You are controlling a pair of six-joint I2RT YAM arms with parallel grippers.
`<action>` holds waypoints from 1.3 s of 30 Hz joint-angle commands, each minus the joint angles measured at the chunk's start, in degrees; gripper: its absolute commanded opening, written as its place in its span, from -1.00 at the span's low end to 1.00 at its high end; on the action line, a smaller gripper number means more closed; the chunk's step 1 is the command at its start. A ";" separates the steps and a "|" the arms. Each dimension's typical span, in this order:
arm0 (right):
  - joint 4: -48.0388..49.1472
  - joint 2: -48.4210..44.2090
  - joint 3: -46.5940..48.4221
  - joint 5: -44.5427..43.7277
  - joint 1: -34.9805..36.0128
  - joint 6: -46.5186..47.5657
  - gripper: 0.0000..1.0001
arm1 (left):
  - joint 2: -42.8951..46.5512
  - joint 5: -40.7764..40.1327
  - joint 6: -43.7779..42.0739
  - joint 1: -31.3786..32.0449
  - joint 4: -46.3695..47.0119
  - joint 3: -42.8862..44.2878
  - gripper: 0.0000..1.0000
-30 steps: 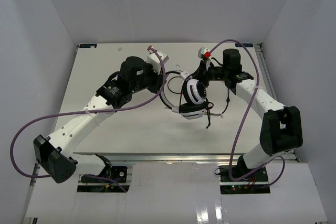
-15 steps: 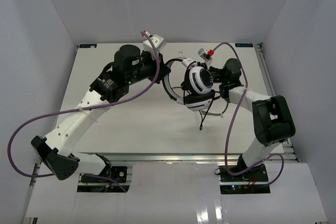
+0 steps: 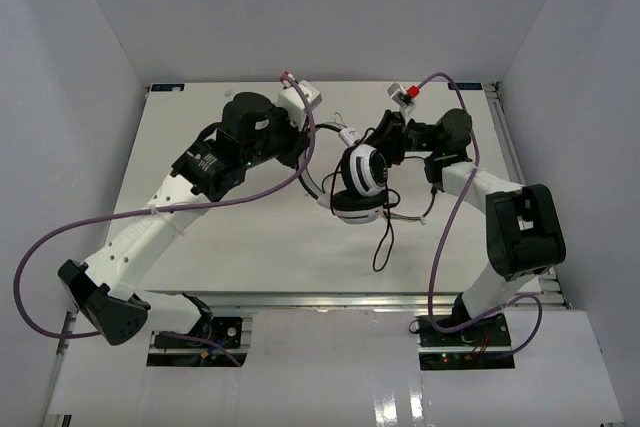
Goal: Wrap the headphones
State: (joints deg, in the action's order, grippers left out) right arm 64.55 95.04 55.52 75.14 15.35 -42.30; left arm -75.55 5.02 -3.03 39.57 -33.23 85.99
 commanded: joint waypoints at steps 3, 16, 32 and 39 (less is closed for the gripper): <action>2.68 -1.37 4.25 1.20 -1.35 -2.30 -0.31 | 3.99 -9.82 -7.09 0.90 -1.18 -4.66 -1.00; -14.35 -4.18 6.64 -0.96 -3.78 10.44 -0.41 | 4.46 -26.12 -18.27 5.74 -1.83 -11.01 -1.00; -48.98 -11.36 16.38 -7.69 -4.45 38.57 -0.64 | 4.55 -34.34 -21.51 7.73 0.64 -15.89 -1.00; -68.06 -10.73 16.37 -13.33 -2.67 52.88 -0.09 | 5.33 -34.50 -20.37 8.07 0.39 -15.43 -1.00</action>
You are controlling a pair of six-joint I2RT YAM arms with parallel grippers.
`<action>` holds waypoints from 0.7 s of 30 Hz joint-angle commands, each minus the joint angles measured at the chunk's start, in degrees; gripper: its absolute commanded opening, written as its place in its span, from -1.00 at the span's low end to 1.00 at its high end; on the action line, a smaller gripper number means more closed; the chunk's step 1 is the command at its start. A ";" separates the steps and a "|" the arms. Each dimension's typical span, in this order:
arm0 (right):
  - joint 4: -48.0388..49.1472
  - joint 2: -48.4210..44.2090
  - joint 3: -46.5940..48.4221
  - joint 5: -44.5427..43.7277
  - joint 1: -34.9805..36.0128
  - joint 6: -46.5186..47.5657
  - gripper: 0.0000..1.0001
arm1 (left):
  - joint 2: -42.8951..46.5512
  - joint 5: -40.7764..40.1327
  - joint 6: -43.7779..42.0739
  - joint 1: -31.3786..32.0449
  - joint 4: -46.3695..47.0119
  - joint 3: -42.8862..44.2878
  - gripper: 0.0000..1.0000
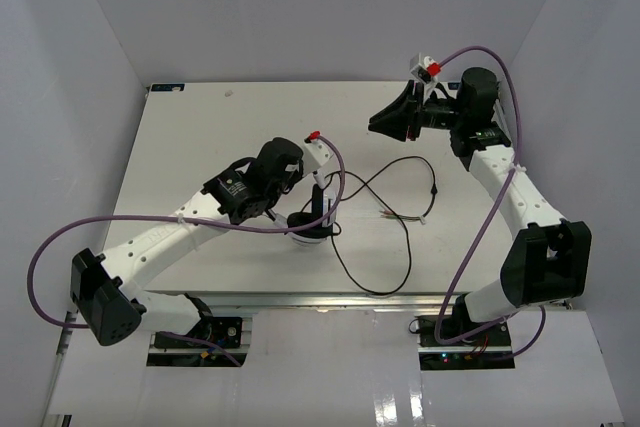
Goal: Wrap the headphones
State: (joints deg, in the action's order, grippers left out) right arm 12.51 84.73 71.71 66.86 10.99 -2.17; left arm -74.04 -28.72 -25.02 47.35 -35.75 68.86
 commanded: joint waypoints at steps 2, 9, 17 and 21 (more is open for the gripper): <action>-19.66 -0.68 -1.92 -8.00 2.97 15.94 0.25 | 3.89 -0.32 2.21 0.29 2.31 2.53 -1.00; -23.57 -1.96 -12.07 -12.09 5.15 12.48 0.73 | 4.85 -1.47 3.54 0.29 2.09 2.59 -1.00; -9.55 -8.90 -29.18 -6.86 7.35 -2.66 0.66 | 5.20 -1.75 8.95 0.29 1.78 3.68 -1.00; -16.55 -14.86 -30.07 -6.70 12.08 10.39 0.85 | 4.82 -1.27 10.91 0.38 1.70 3.86 -1.00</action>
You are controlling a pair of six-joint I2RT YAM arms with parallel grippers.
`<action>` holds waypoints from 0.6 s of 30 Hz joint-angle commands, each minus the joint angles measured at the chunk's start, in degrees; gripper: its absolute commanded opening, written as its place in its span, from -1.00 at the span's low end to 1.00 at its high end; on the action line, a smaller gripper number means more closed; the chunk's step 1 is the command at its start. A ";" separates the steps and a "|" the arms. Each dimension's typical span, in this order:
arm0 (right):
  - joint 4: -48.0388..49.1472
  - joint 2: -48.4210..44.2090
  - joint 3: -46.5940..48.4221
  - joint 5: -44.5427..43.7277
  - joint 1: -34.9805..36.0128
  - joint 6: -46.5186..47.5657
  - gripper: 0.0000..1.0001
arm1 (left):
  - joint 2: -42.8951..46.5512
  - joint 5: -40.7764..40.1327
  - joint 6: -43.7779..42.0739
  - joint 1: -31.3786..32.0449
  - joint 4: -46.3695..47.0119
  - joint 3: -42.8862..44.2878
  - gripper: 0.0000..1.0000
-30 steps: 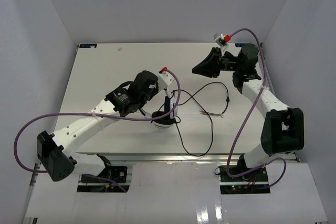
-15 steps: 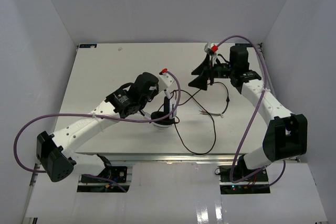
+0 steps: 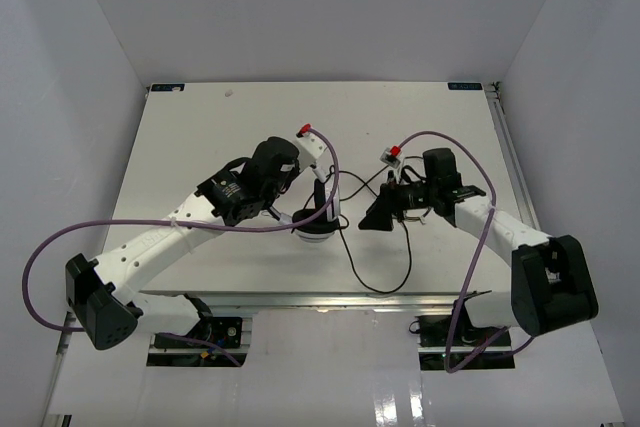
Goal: Wrap the headphones
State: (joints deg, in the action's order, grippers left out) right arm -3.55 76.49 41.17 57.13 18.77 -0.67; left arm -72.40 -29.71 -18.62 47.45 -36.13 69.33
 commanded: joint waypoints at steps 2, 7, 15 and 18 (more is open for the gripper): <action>-1.78 -9.11 -0.41 -1.76 7.88 12.71 0.96 | 2.80 0.22 5.39 0.22 2.03 3.72 -1.00; -2.14 -9.10 -0.88 -11.10 12.90 15.10 0.96 | 2.09 1.36 7.58 0.28 2.03 5.05 -1.00; -4.23 -7.27 1.33 -20.10 15.40 16.79 0.71 | 3.48 2.11 9.68 0.19 1.81 4.94 -1.00; -4.19 -7.09 1.19 -20.31 15.97 16.78 0.49 | 3.61 2.43 10.18 0.19 1.82 4.85 -1.00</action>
State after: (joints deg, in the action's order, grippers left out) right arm -7.43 69.49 40.62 39.90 33.73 14.56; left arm -72.34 -28.41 -11.60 47.46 -37.33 71.37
